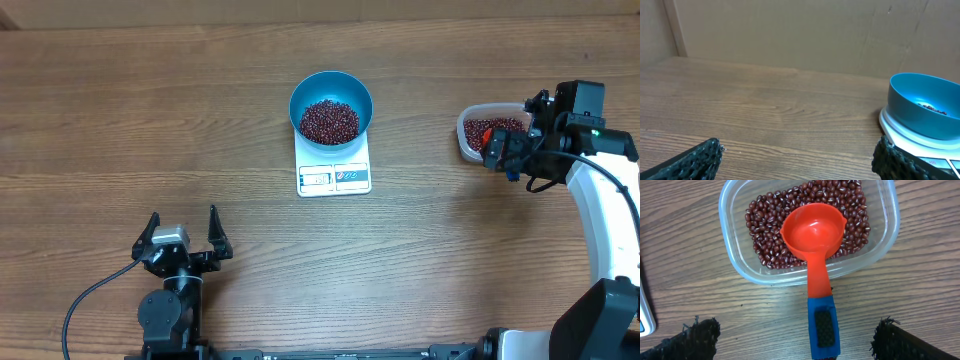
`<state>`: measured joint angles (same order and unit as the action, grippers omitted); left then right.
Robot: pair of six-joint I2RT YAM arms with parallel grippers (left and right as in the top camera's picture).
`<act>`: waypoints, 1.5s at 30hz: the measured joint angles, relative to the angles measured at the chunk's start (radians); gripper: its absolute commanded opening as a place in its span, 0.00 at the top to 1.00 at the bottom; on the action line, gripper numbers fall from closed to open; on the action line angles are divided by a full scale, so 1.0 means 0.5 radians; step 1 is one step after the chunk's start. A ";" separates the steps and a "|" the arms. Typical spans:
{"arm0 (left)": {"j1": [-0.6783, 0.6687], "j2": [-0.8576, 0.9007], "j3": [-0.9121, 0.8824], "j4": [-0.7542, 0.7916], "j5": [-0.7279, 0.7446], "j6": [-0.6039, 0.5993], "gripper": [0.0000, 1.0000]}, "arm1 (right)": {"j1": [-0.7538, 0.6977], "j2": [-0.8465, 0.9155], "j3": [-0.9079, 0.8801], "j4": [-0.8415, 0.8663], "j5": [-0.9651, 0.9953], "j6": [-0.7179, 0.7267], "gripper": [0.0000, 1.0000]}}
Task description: Scoop item into bowl and weigh 150g on scale
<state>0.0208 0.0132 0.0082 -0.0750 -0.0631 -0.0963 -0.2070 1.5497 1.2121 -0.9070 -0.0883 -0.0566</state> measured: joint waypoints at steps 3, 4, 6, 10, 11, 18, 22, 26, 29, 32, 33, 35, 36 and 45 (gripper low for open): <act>-0.001 0.000 0.000 0.000 0.001 -0.001 0.00 | 0.000 0.000 0.000 -0.002 0.000 0.001 0.00; -0.001 0.000 0.000 0.000 0.000 0.000 0.00 | 0.000 0.000 0.000 0.008 -0.001 0.000 0.00; -0.001 0.000 0.000 0.000 0.001 0.000 0.00 | 0.000 -0.001 0.000 0.069 0.000 0.000 0.00; 0.000 0.000 0.000 -0.001 0.001 0.000 0.01 | 0.000 -0.058 0.000 0.199 -0.002 0.001 0.00; 0.000 0.000 0.000 -0.001 0.001 0.000 0.00 | 0.000 -0.098 0.000 0.244 -0.002 0.002 0.00; 0.000 0.000 0.000 -0.001 0.001 -0.001 0.00 | 0.000 -0.527 0.000 0.525 -0.056 0.008 0.00; 0.000 0.000 0.000 -0.001 0.001 0.000 0.00 | 0.000 -0.756 -0.021 0.790 -0.143 0.009 0.00; -0.001 0.000 0.000 -0.002 0.002 -0.001 0.00 | 0.000 -0.982 -0.208 1.096 -0.234 0.016 0.00; 0.000 0.000 0.000 -0.001 0.002 0.000 0.01 | 0.000 -1.144 -0.476 1.380 -0.272 0.081 0.00; 0.000 0.000 0.000 -0.002 0.007 0.000 0.00 | 0.000 -1.329 -0.850 1.772 -0.297 0.198 0.00; -0.001 0.000 0.000 -0.002 0.008 0.000 0.00 | 0.000 -1.387 -0.957 1.874 -0.301 0.233 0.00; 0.000 0.000 0.000 -0.001 0.008 0.000 0.00 | 0.000 -1.522 -1.221 2.190 -0.319 0.305 0.00; -0.001 0.000 0.000 -0.002 0.008 0.000 0.00 | 0.001 -1.572 -1.302 2.282 -0.326 0.323 0.00; -0.001 0.000 0.000 -0.001 0.008 0.000 0.00 | 0.023 -2.004 -1.905 2.761 -0.335 0.404 0.00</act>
<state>0.0204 0.0132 0.0082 -0.0753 -0.0593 -0.0963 -0.1955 0.5480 0.2596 0.4736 -0.2558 0.1455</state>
